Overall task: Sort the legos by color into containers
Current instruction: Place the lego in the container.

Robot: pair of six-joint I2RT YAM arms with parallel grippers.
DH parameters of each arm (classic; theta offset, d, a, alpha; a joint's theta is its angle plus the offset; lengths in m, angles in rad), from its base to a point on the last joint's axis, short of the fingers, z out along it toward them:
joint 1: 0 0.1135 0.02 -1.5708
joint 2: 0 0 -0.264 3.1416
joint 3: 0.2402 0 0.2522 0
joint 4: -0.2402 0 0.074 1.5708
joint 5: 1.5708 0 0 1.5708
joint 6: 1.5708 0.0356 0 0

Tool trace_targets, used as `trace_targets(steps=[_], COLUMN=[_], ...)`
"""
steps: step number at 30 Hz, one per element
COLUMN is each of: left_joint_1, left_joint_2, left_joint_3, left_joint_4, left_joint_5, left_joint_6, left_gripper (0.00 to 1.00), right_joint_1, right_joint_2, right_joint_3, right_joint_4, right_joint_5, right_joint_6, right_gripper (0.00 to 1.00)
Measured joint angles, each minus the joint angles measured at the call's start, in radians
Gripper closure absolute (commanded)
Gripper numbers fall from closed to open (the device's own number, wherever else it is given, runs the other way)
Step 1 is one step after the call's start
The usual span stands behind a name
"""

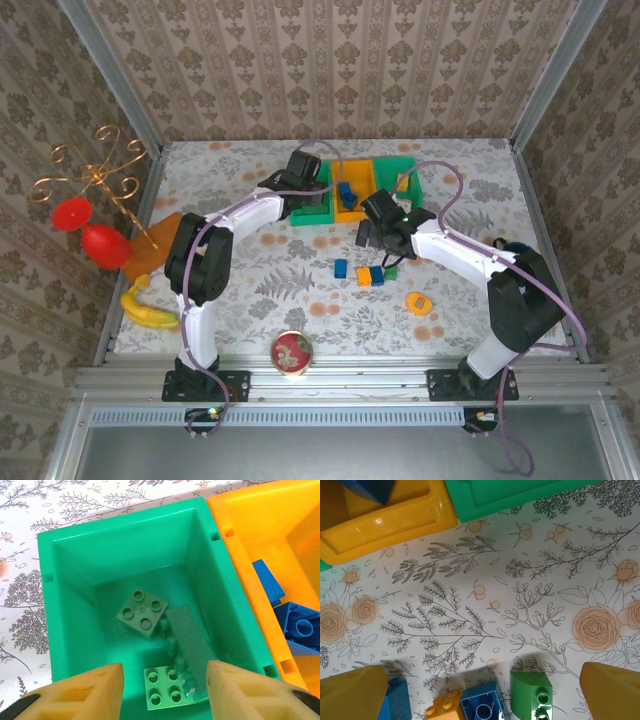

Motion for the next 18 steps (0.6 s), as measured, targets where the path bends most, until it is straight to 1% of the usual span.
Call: trace_targets(steps=[5,9,14,16,18], left_joint_1=[0.006,0.006,0.006,0.006,0.006], left_joint_2=[0.0,-0.022,-0.121,-0.174,-0.233], left_joint_3=[0.0,-0.01,-0.076,-0.111,-0.152], left_joint_4=[0.0,0.001,0.011,0.02,0.033], left_joint_5=[0.0,0.0,-0.003,-0.012,-0.028], left_joint_6=[0.0,-0.004,-0.018,-0.027,-0.032], left_gripper=[0.43,0.35,0.2,0.13,0.03], right_joint_1=[0.018,0.042,0.085,0.108,0.131], right_joint_2=[0.015,0.033,0.06,0.075,0.093], right_joint_3=[0.001,0.015,0.057,0.083,0.106], right_joint_4=[0.0,-0.002,-0.013,-0.024,-0.029], right_joint_5=[-0.003,-0.005,-0.01,-0.011,-0.016], right_joint_6=[-0.001,-0.004,-0.005,-0.005,-0.008], right_gripper=[0.0,0.0,0.05,0.07,0.1])
